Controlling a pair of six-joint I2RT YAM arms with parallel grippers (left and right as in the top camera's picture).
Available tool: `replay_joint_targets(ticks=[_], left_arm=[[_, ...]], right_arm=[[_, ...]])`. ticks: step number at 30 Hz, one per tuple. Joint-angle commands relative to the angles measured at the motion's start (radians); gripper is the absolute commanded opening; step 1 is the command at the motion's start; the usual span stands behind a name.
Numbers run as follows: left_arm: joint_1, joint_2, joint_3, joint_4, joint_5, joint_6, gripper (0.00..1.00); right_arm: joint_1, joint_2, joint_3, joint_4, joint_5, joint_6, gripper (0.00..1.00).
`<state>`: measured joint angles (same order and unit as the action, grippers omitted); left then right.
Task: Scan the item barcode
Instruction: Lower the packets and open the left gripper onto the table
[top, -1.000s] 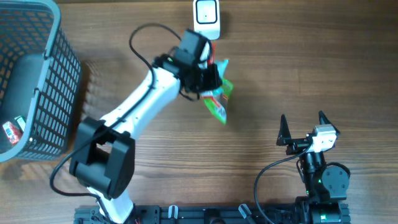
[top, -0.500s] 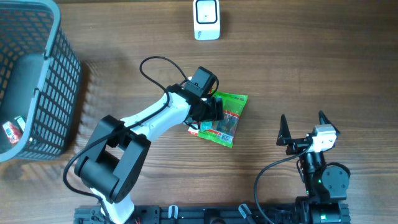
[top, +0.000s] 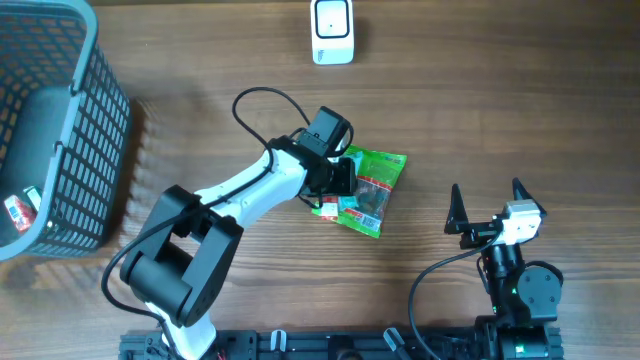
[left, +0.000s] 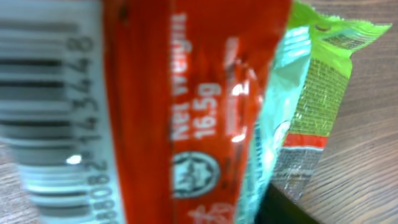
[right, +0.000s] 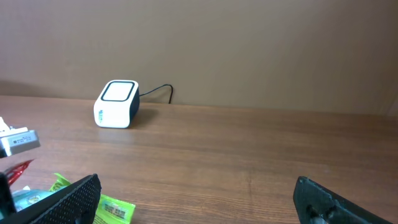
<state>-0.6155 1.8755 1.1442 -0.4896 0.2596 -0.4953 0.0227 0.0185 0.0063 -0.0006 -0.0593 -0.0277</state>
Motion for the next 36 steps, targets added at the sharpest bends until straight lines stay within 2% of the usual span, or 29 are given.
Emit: replay_joint_targets(ticks=[1,13,19,23,25,27,34,36], left_arm=[[-0.013,-0.021,0.001,0.0,0.021,0.017,0.43],[-0.065,-0.064,0.061,0.013,-0.02,0.017,0.24],[-0.152,-0.055,0.06,0.015,-0.18,0.017,0.25],[-0.186,-0.026,0.06,0.02,-0.195,0.013,0.28],[-0.188,-0.003,0.06,0.032,-0.209,0.013,0.34],[-0.179,0.01,0.06,0.041,-0.209,0.013,0.62],[-0.152,-0.031,0.098,0.026,-0.209,0.022,0.8],[-0.141,-0.051,0.126,0.014,-0.209,0.047,0.81]], right_arm=[[-0.003,-0.005,-0.001,0.003,0.009,0.009,1.0],[-0.003,-0.005,-0.001,0.003,0.009,0.008,1.0],[-0.003,-0.005,-0.001,0.003,0.009,0.008,1.0],[-0.003,-0.005,-0.001,0.002,0.009,0.008,1.0],[-0.003,-0.005,-0.001,0.002,0.009,0.008,1.0],[-0.003,-0.005,-0.001,0.002,0.009,0.008,1.0],[-0.003,-0.005,-0.001,0.002,0.009,0.008,1.0],[-0.003,-0.005,-0.001,0.002,0.009,0.008,1.0]])
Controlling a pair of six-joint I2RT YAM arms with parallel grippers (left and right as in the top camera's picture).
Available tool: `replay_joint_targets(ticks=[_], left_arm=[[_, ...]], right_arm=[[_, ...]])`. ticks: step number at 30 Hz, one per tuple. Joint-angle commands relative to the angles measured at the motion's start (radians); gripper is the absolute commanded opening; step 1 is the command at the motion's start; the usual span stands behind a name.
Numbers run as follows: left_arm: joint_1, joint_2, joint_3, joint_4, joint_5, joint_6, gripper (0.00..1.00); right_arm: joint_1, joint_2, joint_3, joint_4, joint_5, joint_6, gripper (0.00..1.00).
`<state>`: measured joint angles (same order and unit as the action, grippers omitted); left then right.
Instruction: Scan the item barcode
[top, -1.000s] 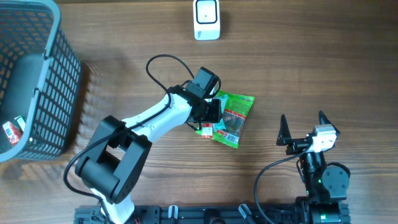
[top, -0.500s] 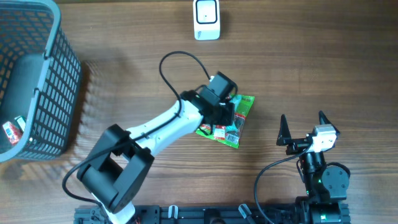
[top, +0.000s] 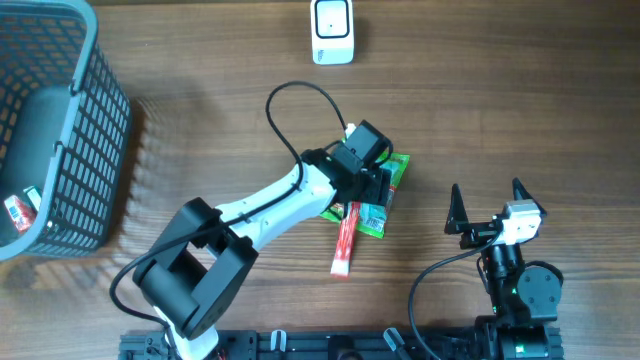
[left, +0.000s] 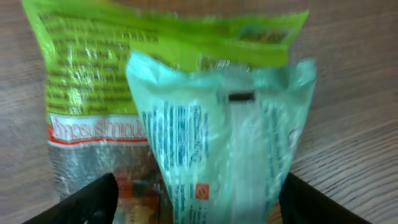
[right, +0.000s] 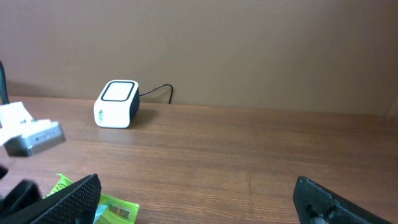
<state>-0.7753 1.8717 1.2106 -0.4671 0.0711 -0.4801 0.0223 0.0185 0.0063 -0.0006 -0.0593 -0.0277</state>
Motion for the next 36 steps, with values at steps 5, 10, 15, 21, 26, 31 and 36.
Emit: replay_joint_targets(ticks=[5,10,15,21,26,31,36], left_arm=[[0.07,-0.06,0.184,-0.13,-0.029,0.059,0.79],[0.148,-0.06,0.352,-0.433,-0.027,0.058,0.45],[0.164,-0.069,0.385,-0.701,-0.023,-0.065,0.43],[0.08,-0.069,0.261,-0.768,-0.021,-0.359,0.42],[-0.034,-0.069,0.106,-0.668,-0.02,-0.54,0.42],[-0.135,-0.069,-0.009,-0.582,-0.018,-0.652,0.42],[-0.146,-0.069,-0.039,-0.555,-0.017,-0.685,0.42]], right_arm=[[-0.003,-0.005,-0.001,0.002,0.009,0.008,1.0],[-0.003,-0.005,-0.001,0.002,0.009,0.008,1.0],[-0.003,-0.005,-0.001,0.002,0.009,0.008,1.0],[-0.003,-0.005,-0.001,0.002,0.009,0.008,1.0],[-0.003,-0.005,-0.001,0.002,0.009,0.008,1.0],[-0.003,-0.005,-0.001,0.003,0.009,0.008,1.0],[-0.003,-0.005,-0.001,0.002,0.009,0.008,1.0]])
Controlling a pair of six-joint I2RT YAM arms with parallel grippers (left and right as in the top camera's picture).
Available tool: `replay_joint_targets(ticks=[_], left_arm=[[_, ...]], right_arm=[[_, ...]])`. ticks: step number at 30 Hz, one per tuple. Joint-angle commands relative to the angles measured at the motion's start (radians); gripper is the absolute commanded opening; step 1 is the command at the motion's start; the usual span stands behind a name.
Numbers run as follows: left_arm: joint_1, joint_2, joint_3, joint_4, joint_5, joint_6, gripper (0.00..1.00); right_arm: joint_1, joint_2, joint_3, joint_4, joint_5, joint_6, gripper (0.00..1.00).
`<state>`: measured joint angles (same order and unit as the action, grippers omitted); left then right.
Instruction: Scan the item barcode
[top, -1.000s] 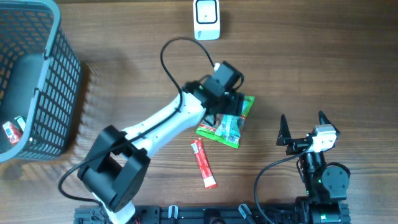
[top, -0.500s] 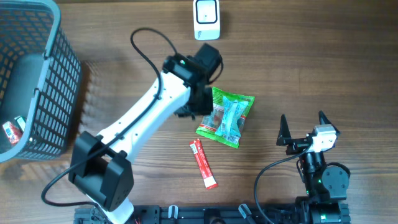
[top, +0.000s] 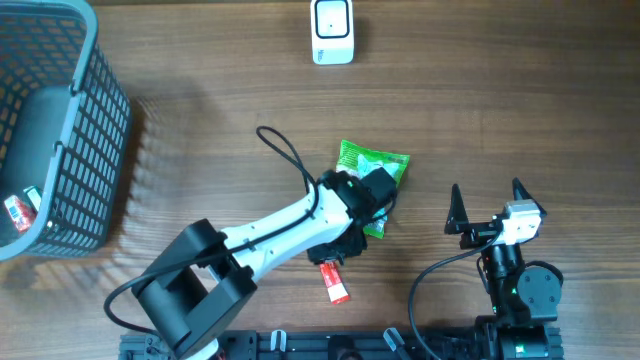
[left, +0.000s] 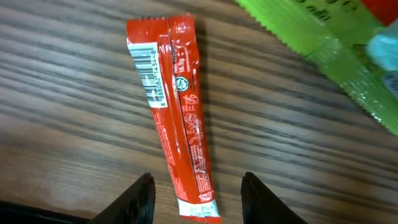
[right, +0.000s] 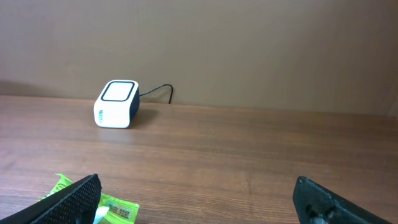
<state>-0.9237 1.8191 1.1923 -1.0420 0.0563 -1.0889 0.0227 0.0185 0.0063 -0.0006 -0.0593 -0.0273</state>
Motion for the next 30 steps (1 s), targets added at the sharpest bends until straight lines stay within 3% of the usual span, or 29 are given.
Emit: replay_joint_targets(ticks=[1,10,21,26,30], left_arm=[[0.003,-0.016,-0.035,0.04,0.001,-0.077,0.42],[0.017,-0.016,-0.14,0.153,0.029,-0.132,0.4],[0.049,-0.016,-0.142,0.173,0.005,-0.129,0.2],[0.115,-0.016,-0.142,0.161,-0.006,-0.025,0.1],[0.187,-0.028,-0.141,0.159,-0.006,0.126,0.04]], right_arm=[[-0.003,-0.005,-0.001,0.002,0.009,0.008,1.0],[-0.003,-0.005,-0.001,0.002,0.009,0.008,1.0],[-0.003,-0.005,-0.001,0.003,0.009,0.008,1.0],[-0.003,-0.005,-0.001,0.002,0.009,0.008,1.0],[-0.003,-0.005,-0.001,0.002,0.009,0.008,1.0]])
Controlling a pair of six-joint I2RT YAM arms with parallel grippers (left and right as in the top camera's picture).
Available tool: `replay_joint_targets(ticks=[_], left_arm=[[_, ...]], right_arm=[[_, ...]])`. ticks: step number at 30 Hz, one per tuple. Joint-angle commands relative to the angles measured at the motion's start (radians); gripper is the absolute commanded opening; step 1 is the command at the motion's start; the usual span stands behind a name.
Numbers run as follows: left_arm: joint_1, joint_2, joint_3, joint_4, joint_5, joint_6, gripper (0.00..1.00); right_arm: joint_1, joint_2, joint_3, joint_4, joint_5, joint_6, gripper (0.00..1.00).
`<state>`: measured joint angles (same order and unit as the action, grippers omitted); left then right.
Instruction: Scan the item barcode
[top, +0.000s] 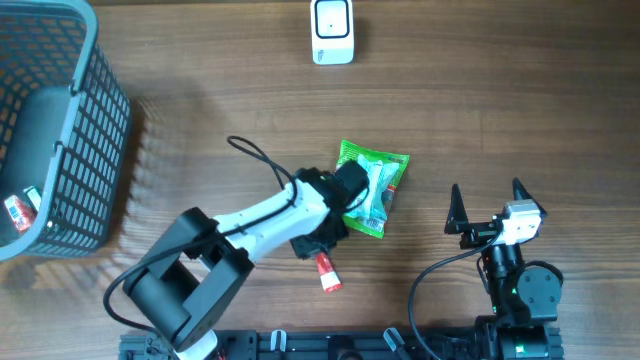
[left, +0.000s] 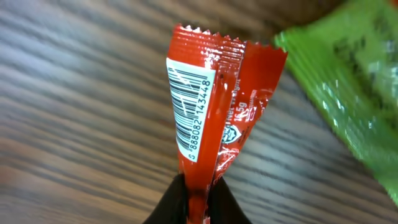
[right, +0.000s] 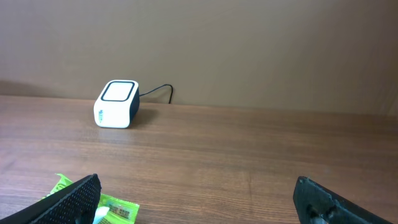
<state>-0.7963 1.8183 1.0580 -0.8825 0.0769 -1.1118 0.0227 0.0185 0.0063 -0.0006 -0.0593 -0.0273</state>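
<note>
A red stick packet (left: 211, 118) with a white barcode label (left: 191, 112) stands up in the left wrist view. My left gripper (left: 198, 200) is shut on its lower end, just above the wood. Seen from overhead, the red packet (top: 327, 272) pokes out below the left gripper (top: 318, 243), near the table's front middle. The white scanner (top: 332, 30) sits at the far edge, also in the right wrist view as a scanner (right: 116, 103). My right gripper (right: 199, 202) is open and empty at the front right.
A green snack packet (top: 372, 186) with a pale blue-green packet on it lies just right of the left gripper. A grey mesh basket (top: 60, 120) holding a small item stands at the far left. The scanner's cable runs off the back.
The left gripper was open above the red packet lying flat on the table. Now it is shut on the packet's end, and the packet stands up with its barcode facing the wrist camera.
First the red packet filled the left wrist view, beside the green packets. Then it lay on the table while the left gripper was over the green packets. Later the open gripper hung over the red packet, and now it grips it. The right arm stayed still.
</note>
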Motion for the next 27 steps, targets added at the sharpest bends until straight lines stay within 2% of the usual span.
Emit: replay_joint_targets(ticks=[1,4,6,10,14,15,16,17,19,21,23,24,25,27], left_arm=[[0.089,-0.037,-0.007,-0.001,-0.032,0.194,0.04],[0.159,-0.063,-0.007,0.002,-0.098,0.258,0.04],[0.223,-0.076,-0.007,0.029,-0.193,0.303,0.04],[0.274,-0.075,-0.007,0.128,-0.179,0.403,0.04],[0.268,-0.071,-0.007,0.231,-0.156,0.428,0.04],[0.263,-0.071,-0.007,0.248,-0.156,0.428,0.07],[0.261,-0.071,-0.007,0.259,-0.156,0.428,0.18],[0.26,-0.071,-0.007,0.268,-0.156,0.43,0.35],[0.26,-0.072,-0.004,0.29,-0.156,0.51,0.44],[0.26,-0.072,0.021,0.284,-0.156,0.588,0.61],[0.256,-0.072,0.053,0.257,-0.156,0.612,0.64],[0.253,-0.073,0.063,0.249,-0.15,0.611,0.63],[0.248,-0.073,0.067,0.247,-0.137,0.611,0.58],[0.234,-0.072,0.068,0.246,-0.126,0.606,0.38]], right_arm=[[-0.003,-0.005,-0.001,0.003,0.009,0.008,1.0],[-0.003,-0.005,-0.001,0.003,0.009,0.008,1.0],[-0.003,-0.005,-0.001,0.002,0.009,0.008,1.0],[-0.003,-0.005,-0.001,0.002,0.009,0.008,1.0],[-0.003,-0.005,-0.001,0.002,0.009,0.008,1.0],[-0.003,-0.005,-0.001,0.003,0.009,0.008,1.0],[-0.003,-0.005,-0.001,0.002,0.009,0.008,1.0],[-0.003,-0.005,-0.001,0.002,0.009,0.008,1.0],[-0.003,-0.005,-0.001,0.002,0.009,0.008,1.0],[-0.003,-0.005,-0.001,0.002,0.009,0.008,1.0],[-0.003,-0.005,-0.001,0.002,0.009,0.008,1.0],[-0.003,-0.005,-0.001,0.002,0.009,0.008,1.0],[-0.003,-0.005,-0.001,0.002,0.009,0.008,1.0],[-0.003,-0.005,-0.001,0.002,0.009,0.008,1.0]])
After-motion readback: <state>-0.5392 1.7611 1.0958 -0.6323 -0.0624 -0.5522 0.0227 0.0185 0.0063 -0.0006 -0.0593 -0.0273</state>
